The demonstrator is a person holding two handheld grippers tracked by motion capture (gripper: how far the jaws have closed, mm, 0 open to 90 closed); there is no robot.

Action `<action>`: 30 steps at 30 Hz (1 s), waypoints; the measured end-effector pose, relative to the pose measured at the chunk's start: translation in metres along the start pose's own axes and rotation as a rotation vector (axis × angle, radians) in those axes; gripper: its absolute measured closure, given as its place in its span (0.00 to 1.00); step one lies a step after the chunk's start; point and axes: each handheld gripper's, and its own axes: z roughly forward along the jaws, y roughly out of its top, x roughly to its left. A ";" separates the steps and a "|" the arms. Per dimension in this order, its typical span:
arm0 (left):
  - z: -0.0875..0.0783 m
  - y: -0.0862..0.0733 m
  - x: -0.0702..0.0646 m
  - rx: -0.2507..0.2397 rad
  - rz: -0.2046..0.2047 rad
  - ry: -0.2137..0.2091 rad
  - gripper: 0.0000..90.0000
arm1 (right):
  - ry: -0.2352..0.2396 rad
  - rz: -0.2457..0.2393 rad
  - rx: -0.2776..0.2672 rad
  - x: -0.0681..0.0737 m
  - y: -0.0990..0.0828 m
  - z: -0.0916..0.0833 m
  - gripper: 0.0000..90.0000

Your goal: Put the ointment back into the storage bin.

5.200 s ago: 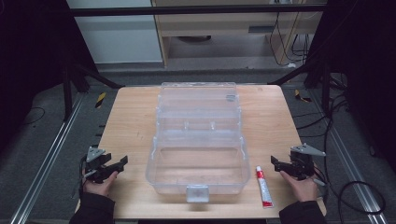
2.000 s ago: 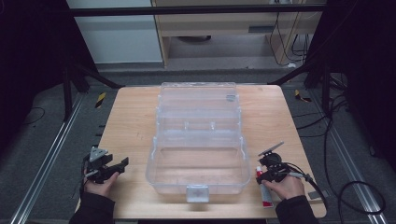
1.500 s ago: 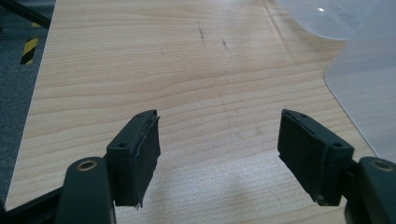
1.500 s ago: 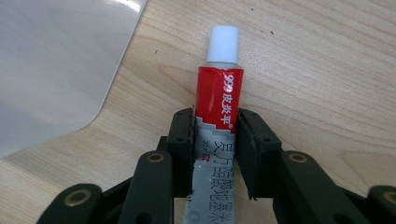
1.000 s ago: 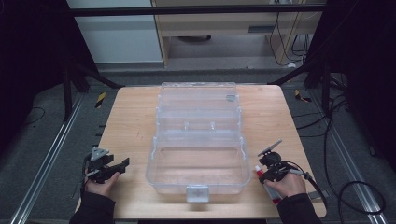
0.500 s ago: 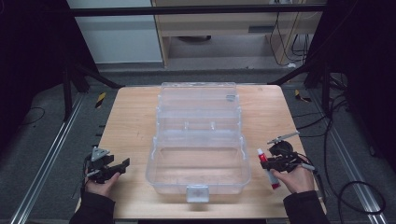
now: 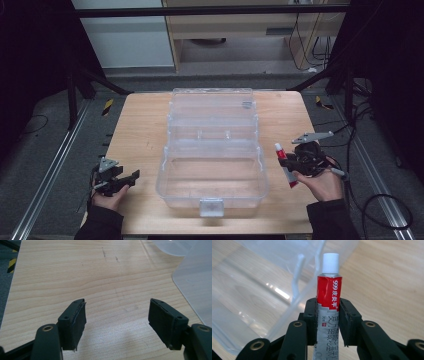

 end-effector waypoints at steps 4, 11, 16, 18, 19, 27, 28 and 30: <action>0.000 0.000 0.000 -0.001 0.002 0.000 0.33 | 0.021 -0.040 -0.052 0.004 0.013 -0.010 0.78; 0.001 0.000 -0.001 0.003 0.003 -0.002 0.33 | 0.047 -0.092 -0.079 0.010 0.031 -0.018 0.77; 0.001 0.000 -0.001 0.007 0.006 -0.003 0.33 | 0.080 -0.137 -0.079 0.016 0.043 -0.022 0.77; 0.001 0.000 -0.001 0.009 0.008 -0.003 0.33 | 0.095 -0.171 -0.077 0.022 0.051 -0.023 0.77; 0.001 0.000 -0.001 0.009 0.008 -0.003 0.33 | 0.099 -0.179 -0.077 0.023 0.053 -0.023 0.77; 0.001 0.000 -0.001 0.009 0.008 -0.003 0.34 | 0.153 -0.249 -0.060 0.037 0.068 -0.018 0.77; 0.002 0.000 -0.001 0.009 0.005 -0.004 0.34 | 0.168 -0.272 -0.054 0.041 0.072 -0.016 0.77; 0.001 0.000 -0.001 0.009 0.008 -0.003 0.34 | 0.184 -0.293 -0.050 0.045 0.075 -0.014 0.77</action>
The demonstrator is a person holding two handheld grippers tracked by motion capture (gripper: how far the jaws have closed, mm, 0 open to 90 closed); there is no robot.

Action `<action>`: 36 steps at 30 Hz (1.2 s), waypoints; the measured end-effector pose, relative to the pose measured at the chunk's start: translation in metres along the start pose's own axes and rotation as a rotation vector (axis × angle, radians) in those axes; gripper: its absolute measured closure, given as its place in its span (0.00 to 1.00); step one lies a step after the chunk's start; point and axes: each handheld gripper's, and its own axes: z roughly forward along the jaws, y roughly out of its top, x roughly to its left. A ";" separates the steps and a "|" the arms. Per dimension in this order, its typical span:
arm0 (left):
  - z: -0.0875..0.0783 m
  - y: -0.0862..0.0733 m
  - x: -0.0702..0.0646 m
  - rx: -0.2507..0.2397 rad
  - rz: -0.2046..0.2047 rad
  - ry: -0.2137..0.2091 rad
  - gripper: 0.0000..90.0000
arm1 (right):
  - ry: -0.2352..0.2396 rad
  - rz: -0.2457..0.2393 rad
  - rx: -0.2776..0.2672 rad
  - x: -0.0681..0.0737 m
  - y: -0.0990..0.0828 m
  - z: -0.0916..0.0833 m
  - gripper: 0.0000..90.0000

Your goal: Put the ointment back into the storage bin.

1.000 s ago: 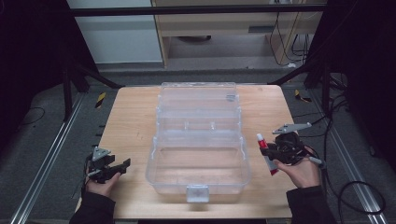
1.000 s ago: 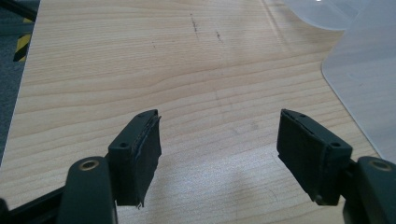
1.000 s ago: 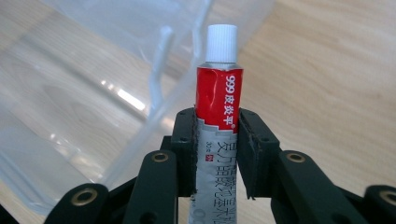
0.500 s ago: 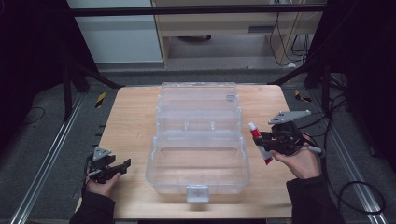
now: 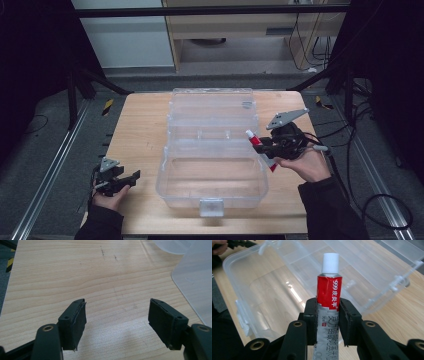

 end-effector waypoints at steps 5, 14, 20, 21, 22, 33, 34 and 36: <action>0.000 0.000 0.000 -0.001 -0.002 -0.001 0.34 | 0.037 -0.054 0.020 0.007 0.006 0.009 0.77; 0.000 0.000 0.000 0.000 -0.001 -0.001 0.34 | 0.123 -0.135 0.104 0.019 0.008 0.035 0.77; 0.000 0.000 0.000 0.001 -0.004 -0.002 0.34 | 0.163 -0.181 0.151 0.024 0.008 0.048 0.77; 0.000 0.000 0.000 0.001 -0.004 -0.002 0.34 | 0.168 -0.189 0.163 0.024 0.007 0.051 0.77; 0.000 0.000 0.000 0.002 -0.003 -0.002 0.34 | 0.173 -0.195 0.174 0.025 0.007 0.054 0.77; 0.000 0.000 0.001 0.001 -0.004 -0.003 0.34 | 0.233 -0.310 0.235 0.030 0.002 0.083 0.77; 0.000 0.000 0.001 0.001 -0.004 -0.003 0.34 | 0.233 -0.310 0.235 0.030 0.002 0.083 0.77; 0.000 0.000 0.001 -0.001 -0.005 -0.002 0.34 | 0.241 -0.331 0.251 0.031 0.000 0.090 0.77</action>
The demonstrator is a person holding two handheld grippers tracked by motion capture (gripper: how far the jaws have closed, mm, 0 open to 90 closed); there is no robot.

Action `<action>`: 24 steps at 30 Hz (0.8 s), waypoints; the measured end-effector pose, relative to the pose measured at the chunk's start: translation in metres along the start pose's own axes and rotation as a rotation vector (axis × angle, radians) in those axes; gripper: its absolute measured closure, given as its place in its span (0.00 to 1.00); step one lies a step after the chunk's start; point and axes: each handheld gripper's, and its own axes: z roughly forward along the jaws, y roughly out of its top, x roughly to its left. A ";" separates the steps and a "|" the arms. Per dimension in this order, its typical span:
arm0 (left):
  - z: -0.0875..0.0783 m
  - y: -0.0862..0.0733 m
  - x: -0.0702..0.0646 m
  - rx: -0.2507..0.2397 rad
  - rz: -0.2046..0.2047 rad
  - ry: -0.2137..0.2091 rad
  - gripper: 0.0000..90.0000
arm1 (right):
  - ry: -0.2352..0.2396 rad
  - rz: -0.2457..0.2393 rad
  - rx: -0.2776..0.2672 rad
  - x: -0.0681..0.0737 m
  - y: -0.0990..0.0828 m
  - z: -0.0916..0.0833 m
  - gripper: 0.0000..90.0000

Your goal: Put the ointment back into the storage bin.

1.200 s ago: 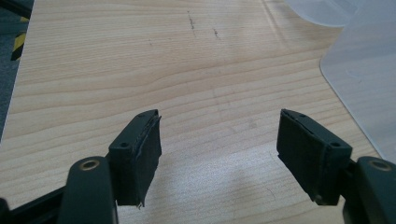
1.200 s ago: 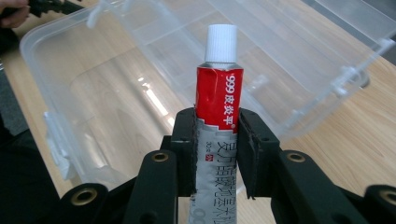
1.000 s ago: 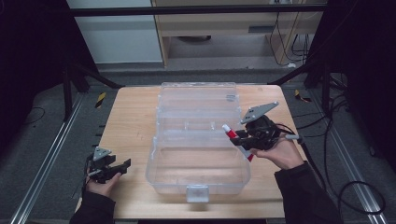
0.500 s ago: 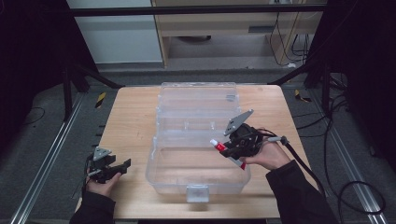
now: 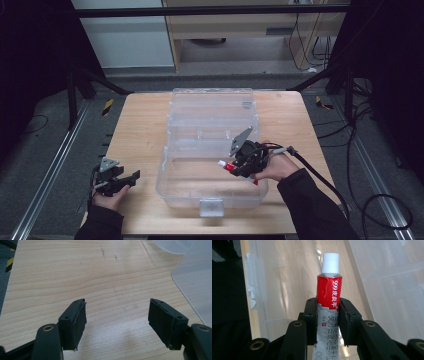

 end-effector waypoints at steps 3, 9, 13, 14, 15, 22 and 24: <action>0.000 0.000 0.000 0.002 0.003 0.000 0.34 | 0.014 -0.013 0.024 0.000 0.000 0.008 0.77; -0.001 0.000 0.000 0.001 0.003 0.000 0.34 | 0.031 -0.062 0.069 -0.001 -0.001 0.024 0.77; 0.000 0.000 0.000 0.001 0.004 0.000 0.34 | 0.045 -0.087 0.094 0.000 -0.001 0.030 0.77; 0.000 0.000 0.000 0.002 0.004 0.000 0.34 | 0.052 -0.101 0.102 0.000 -0.002 0.032 0.77; -0.001 0.000 0.000 0.001 0.004 0.000 0.34 | 0.058 -0.111 0.113 0.001 -0.002 0.034 0.77; 0.000 0.000 0.000 0.001 0.005 -0.001 0.34 | 0.076 -0.148 0.169 0.002 -0.004 0.045 0.77; 0.000 0.000 0.000 0.003 0.002 -0.001 0.34 | 0.083 -0.162 0.177 0.002 -0.006 0.049 0.77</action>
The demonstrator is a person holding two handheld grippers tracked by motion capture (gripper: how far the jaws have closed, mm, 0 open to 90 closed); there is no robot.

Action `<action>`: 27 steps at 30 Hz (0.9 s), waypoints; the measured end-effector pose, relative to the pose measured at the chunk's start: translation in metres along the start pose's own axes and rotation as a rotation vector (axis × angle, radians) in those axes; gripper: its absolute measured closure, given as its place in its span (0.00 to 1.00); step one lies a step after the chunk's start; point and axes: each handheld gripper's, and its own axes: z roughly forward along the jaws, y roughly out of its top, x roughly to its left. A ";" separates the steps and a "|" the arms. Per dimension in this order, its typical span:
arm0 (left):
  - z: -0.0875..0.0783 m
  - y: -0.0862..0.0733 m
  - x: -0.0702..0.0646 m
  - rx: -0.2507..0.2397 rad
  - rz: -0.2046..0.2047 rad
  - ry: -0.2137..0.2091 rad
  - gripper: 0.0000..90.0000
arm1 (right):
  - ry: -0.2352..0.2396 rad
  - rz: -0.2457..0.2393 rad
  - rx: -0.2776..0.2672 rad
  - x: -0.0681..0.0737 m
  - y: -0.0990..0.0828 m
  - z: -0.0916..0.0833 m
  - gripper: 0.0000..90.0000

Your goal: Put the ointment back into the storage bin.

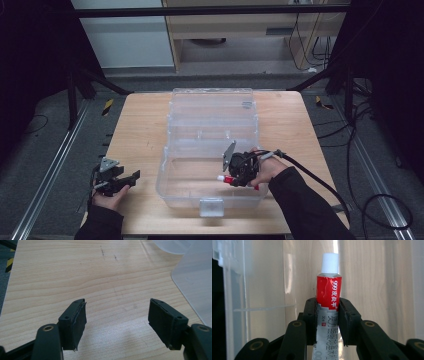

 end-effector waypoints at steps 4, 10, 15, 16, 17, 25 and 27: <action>0.000 0.000 0.000 0.000 0.000 0.000 0.34 | 0.014 -0.012 0.024 -0.001 -0.001 0.006 0.77; 0.000 0.000 0.000 -0.001 0.000 0.000 0.34 | 0.025 -0.015 0.048 -0.001 -0.003 0.016 0.77; 0.000 0.000 0.000 0.000 0.000 0.000 0.34 | 0.023 -0.020 0.076 0.000 -0.002 0.022 0.77; 0.000 0.000 0.000 0.000 0.000 0.000 0.34 | 0.023 -0.020 0.076 0.000 -0.002 0.022 0.77; 0.001 0.000 0.000 0.001 0.000 0.000 0.34 | 0.023 -0.023 0.081 0.000 -0.002 0.022 0.77; 0.001 0.000 0.000 0.006 0.005 -0.002 0.34 | 0.028 -0.017 0.111 0.002 -0.002 0.033 0.77; 0.001 0.000 0.000 0.008 0.007 -0.001 0.34 | 0.030 -0.013 0.114 0.002 -0.002 0.033 0.77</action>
